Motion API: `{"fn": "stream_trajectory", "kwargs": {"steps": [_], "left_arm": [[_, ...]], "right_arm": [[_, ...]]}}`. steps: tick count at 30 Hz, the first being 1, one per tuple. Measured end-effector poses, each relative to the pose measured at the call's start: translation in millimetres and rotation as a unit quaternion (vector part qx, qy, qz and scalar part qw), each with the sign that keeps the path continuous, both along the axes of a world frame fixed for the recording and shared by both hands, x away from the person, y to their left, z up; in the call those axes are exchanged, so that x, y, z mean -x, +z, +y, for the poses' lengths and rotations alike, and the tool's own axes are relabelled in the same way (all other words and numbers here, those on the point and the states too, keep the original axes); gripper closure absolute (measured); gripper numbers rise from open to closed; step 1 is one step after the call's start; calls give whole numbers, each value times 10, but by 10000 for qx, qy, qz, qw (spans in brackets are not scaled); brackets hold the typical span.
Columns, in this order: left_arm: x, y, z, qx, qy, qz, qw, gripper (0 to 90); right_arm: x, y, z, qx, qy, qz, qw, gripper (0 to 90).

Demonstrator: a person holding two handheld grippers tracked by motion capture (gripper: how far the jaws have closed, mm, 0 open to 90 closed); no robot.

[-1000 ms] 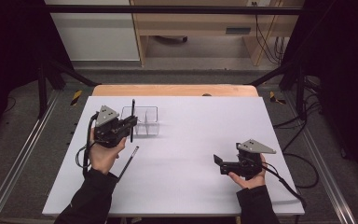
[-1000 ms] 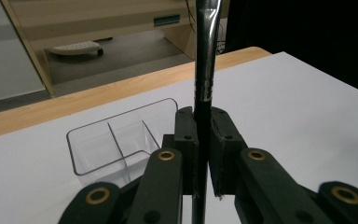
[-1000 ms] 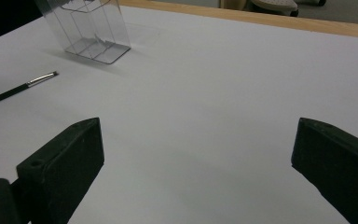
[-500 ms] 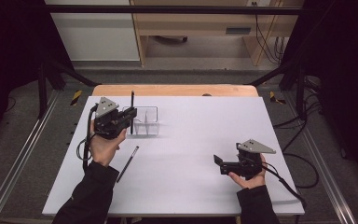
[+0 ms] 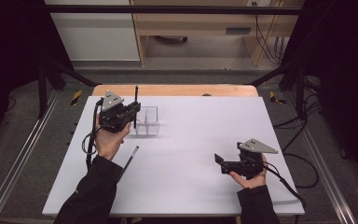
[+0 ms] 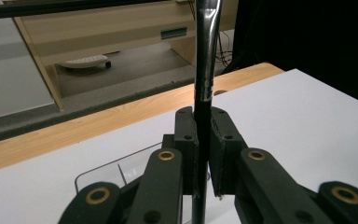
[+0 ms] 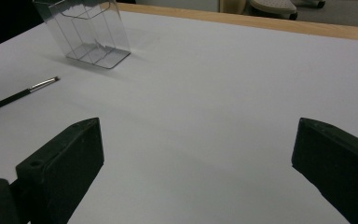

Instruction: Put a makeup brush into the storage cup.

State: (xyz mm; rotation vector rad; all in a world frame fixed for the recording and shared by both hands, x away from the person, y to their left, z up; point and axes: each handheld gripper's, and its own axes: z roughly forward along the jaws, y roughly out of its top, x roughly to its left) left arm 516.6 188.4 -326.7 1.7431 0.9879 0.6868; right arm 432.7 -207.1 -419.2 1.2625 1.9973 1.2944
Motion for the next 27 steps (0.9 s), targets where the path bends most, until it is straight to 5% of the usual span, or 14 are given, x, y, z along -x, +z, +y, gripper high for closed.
{"fn": "stream_trajectory", "kwargs": {"steps": [27], "left_arm": [[-476,-74,-128,-114,231,93,9996,823]], "right_arm": [[-3,15,-5,-114,34,-8,9999,27]]}}
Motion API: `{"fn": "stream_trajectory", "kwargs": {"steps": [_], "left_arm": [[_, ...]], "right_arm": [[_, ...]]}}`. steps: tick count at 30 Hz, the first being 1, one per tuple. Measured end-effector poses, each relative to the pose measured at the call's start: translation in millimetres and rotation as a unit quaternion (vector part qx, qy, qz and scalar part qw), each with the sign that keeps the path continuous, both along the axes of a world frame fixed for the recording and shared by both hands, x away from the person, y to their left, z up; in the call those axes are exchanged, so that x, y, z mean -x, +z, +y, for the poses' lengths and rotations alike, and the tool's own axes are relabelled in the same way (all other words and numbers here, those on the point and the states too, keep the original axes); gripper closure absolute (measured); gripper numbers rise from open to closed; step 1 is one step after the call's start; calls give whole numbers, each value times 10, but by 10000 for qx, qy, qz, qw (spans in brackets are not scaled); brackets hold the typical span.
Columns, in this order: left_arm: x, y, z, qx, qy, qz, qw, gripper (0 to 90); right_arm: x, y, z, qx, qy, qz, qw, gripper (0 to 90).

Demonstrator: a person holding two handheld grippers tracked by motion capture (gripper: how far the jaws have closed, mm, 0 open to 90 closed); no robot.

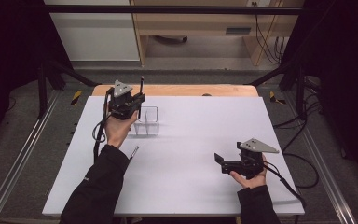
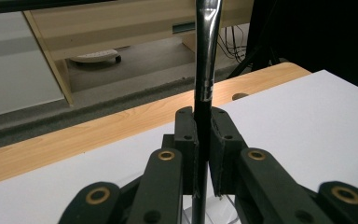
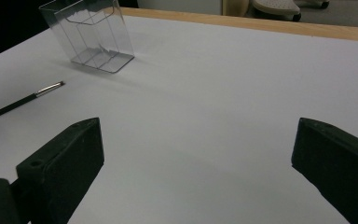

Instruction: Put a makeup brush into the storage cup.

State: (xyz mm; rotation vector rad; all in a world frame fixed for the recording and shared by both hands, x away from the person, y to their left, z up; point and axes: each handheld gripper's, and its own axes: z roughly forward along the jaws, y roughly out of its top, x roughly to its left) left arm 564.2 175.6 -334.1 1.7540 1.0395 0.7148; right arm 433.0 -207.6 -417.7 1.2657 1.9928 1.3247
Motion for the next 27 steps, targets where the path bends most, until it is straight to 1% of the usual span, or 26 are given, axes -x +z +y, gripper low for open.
{"fn": "stream_trajectory", "kwargs": {"steps": [9,13,19,22,24,27], "left_arm": [[-114,-31,-17,31,42,-7,10000,823],[-165,-71,-10,-26,39,-22,10000,823],[-240,-134,22,45,98,55,9999,823],[-264,-159,25,2,115,73,9999,823],[-284,-178,35,-7,149,125,9998,823],[-298,-210,52,12,184,168,9997,823]], "right_arm": [[2,8,1,-25,5,-10,10000,27],[-2,3,4,-12,3,-6,10000,27],[-7,-5,10,1,3,0,10000,27],[-7,-4,8,12,-11,-2,10000,25],[-8,-5,8,13,-12,-4,10000,25],[-9,-9,12,23,-14,9,10000,25]]}}
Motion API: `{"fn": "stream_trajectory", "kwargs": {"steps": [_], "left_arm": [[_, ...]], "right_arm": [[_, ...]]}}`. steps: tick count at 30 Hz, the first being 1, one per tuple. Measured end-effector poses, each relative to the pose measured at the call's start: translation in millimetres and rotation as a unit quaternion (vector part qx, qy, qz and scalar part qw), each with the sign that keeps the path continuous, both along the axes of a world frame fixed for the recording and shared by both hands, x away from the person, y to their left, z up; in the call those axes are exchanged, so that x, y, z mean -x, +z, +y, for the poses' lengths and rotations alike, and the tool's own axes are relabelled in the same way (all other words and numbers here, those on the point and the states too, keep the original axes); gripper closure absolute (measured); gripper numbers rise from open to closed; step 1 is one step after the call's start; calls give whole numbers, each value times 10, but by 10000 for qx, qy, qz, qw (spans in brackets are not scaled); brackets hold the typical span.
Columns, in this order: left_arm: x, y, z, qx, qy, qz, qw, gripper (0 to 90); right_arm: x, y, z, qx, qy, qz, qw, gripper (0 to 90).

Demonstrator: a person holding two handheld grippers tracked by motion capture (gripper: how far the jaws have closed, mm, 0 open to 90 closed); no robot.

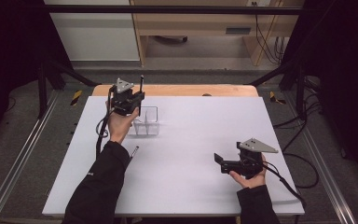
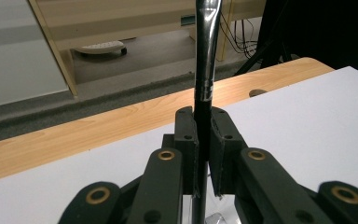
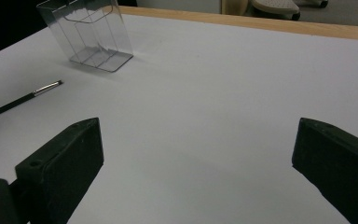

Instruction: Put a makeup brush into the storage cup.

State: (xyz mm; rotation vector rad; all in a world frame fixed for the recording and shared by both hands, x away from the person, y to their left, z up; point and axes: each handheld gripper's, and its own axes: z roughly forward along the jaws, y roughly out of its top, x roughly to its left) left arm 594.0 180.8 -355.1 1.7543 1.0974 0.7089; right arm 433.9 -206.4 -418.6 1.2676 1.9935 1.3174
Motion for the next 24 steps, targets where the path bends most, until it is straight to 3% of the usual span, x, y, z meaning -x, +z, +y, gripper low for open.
{"fn": "stream_trajectory", "kwargs": {"steps": [24], "left_arm": [[24,-223,86,15,60,88,9999,824]], "right_arm": [[-6,-12,8,45,-7,27,10000,26]]}}
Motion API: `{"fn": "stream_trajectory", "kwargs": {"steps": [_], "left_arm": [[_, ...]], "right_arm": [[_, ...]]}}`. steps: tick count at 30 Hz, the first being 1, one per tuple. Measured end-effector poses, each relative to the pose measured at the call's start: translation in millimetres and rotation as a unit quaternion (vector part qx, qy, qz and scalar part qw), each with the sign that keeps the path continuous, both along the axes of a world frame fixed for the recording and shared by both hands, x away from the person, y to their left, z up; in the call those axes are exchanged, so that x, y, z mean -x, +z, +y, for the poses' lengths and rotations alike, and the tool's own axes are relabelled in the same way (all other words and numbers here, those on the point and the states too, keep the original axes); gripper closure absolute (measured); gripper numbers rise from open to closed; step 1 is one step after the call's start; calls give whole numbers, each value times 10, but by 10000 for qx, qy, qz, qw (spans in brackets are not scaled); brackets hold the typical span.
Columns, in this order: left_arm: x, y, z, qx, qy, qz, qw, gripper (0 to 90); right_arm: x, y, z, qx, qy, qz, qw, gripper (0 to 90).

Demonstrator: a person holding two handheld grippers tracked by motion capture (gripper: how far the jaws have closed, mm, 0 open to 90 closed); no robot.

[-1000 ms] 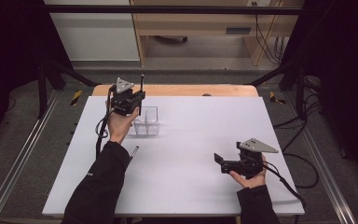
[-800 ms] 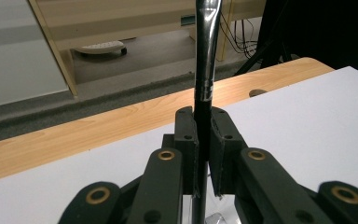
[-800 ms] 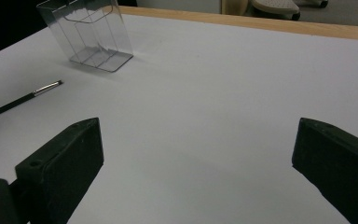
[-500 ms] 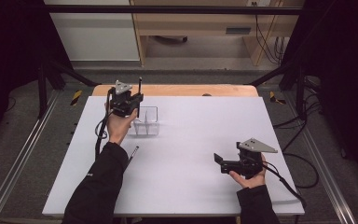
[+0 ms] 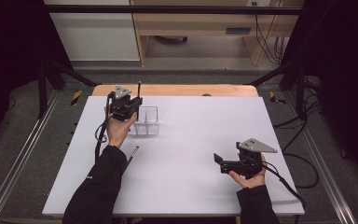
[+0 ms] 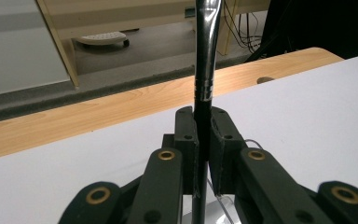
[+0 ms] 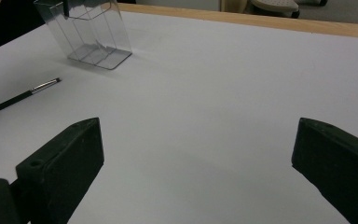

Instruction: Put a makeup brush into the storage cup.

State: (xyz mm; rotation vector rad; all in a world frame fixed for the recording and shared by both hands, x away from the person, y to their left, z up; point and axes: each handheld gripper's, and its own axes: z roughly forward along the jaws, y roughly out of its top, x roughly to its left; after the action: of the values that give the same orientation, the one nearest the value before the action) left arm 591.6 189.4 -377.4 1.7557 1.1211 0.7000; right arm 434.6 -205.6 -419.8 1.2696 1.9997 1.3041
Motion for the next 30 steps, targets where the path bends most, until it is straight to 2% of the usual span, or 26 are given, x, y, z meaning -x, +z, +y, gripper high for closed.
{"fn": "stream_trajectory", "kwargs": {"steps": [13,30], "left_arm": [[47,-128,-8,-7,-17,34,10000,824],[102,-300,1,-159,0,132,9998,823]], "right_arm": [[-1,-3,3,-1,5,1,10000,27],[0,-4,6,-10,1,3,10000,27]]}}
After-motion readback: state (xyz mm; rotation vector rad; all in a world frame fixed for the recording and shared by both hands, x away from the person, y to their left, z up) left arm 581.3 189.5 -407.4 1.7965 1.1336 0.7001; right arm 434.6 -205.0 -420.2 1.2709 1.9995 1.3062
